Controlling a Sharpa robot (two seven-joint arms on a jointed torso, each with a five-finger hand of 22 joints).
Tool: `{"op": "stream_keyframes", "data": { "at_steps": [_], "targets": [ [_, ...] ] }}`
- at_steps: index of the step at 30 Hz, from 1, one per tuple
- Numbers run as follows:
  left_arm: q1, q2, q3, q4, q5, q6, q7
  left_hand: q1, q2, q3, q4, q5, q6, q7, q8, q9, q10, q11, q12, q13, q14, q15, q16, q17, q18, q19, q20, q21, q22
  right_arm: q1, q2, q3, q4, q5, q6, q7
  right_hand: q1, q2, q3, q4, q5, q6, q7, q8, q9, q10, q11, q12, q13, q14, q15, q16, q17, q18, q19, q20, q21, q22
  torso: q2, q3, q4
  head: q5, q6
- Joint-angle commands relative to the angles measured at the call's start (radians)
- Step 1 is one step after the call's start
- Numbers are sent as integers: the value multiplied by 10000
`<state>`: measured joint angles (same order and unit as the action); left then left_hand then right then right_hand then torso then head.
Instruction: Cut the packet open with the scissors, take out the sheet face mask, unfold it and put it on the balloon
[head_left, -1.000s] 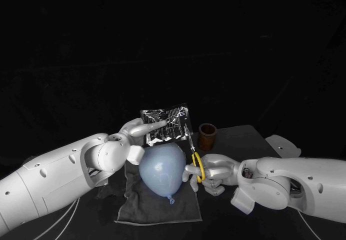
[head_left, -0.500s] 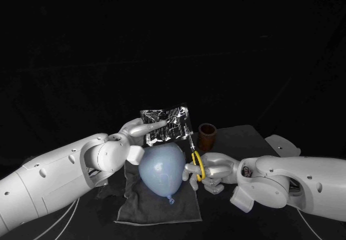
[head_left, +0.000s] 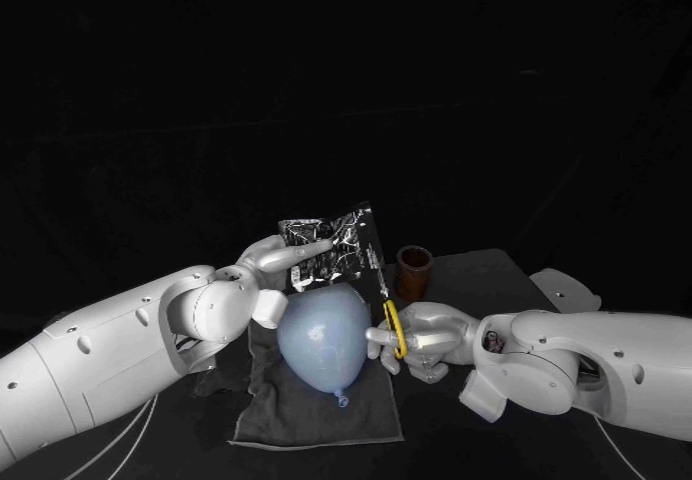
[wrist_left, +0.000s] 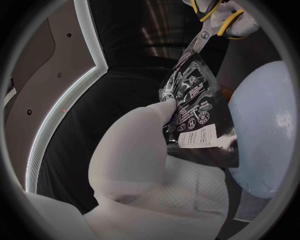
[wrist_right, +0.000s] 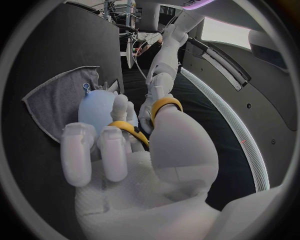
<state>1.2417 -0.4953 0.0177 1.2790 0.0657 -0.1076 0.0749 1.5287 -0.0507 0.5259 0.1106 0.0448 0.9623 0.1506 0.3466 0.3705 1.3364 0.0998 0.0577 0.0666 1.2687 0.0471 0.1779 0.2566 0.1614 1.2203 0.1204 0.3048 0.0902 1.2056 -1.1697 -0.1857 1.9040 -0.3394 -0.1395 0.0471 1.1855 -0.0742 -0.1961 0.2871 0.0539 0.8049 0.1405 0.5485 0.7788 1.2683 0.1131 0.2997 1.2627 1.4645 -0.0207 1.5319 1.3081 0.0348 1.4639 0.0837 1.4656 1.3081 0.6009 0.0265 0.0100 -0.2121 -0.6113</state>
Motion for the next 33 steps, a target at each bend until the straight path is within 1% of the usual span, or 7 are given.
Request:
{"op": "stream_keyframes", "data": {
  "at_steps": [1,10,24,26,27,30,33],
  "targets": [
    [6,20,3,38,-17,249,24,29,110,48,-6,34,3,92,35,1015,60,-106,59,8,-6,-59,-42,13,186,-40,32,-31,-13,15,14,18,11,-87,-158,269,130,322,-271,-13,-59,-1460,-273,205,-193,1997,-836,7107,155,864,-163,60,1662,-125,656,-117,99,2335,-2,1,-1,-12,-12],
    [6,10,3,26,-37,269,24,29,110,48,-6,34,3,92,35,1015,60,-106,59,8,-6,-59,-42,13,186,-40,32,-31,-13,15,6,19,-7,-83,-182,287,422,847,-1008,-36,-54,-40,-697,771,-100,2074,-1192,7266,307,891,-464,102,1787,-169,736,-384,297,2392,-3,2,2,-15,-17],
    [6,-11,2,10,-73,301,20,29,110,48,-6,34,3,92,35,1015,60,-106,59,8,-6,-59,-42,13,186,-40,32,-31,-13,15,-14,20,41,-120,-198,336,492,949,-1414,-40,-53,28,-758,838,74,2059,-1255,7095,247,880,-529,80,1731,-160,715,-462,258,2378,2,5,2,8,-6],
    [6,-15,2,8,-86,310,19,29,110,48,-6,34,3,92,35,1015,60,-106,59,8,-6,-59,-42,13,186,-40,32,-31,-13,16,-18,21,41,-130,-249,354,521,932,-1691,-48,-54,-375,-623,517,33,1554,-1142,5187,-693,813,-453,-37,1431,-114,616,-431,47,2311,4,6,0,6,-4],
    [6,-17,2,7,-92,316,18,11,93,85,-23,34,0,93,32,1057,61,-105,61,10,-1,-60,-53,36,189,-29,32,-28,-19,18,-18,21,35,-134,-273,362,528,931,-1877,-33,-46,-870,-441,157,-35,676,-983,2287,-2178,756,-338,-142,1177,-82,537,-345,-117,2258,4,6,0,6,-4],
    [6,-21,2,6,-115,338,15,11,93,85,-23,34,0,93,32,1057,61,-105,61,10,-1,-60,-53,36,189,-29,32,-28,-19,22,-19,23,20,-147,-344,380,529,815,-1942,5,-58,-1572,-119,-514,-281,292,-704,1134,-2936,716,-82,-231,983,-61,482,-168,-227,2223,-3,3,1,13,5],
    [6,-22,1,7,-143,368,12,11,93,85,-23,34,0,93,32,1057,61,-105,61,10,-1,-60,-53,36,189,-29,32,-28,-19,28,-19,26,14,-194,-399,374,277,208,-1268,62,-47,-2241,71,-1086,-493,-42,-499,252,-3702,706,106,-258,924,-38,445,42,-295,2201,0,5,6,8,15]
  ]
}}
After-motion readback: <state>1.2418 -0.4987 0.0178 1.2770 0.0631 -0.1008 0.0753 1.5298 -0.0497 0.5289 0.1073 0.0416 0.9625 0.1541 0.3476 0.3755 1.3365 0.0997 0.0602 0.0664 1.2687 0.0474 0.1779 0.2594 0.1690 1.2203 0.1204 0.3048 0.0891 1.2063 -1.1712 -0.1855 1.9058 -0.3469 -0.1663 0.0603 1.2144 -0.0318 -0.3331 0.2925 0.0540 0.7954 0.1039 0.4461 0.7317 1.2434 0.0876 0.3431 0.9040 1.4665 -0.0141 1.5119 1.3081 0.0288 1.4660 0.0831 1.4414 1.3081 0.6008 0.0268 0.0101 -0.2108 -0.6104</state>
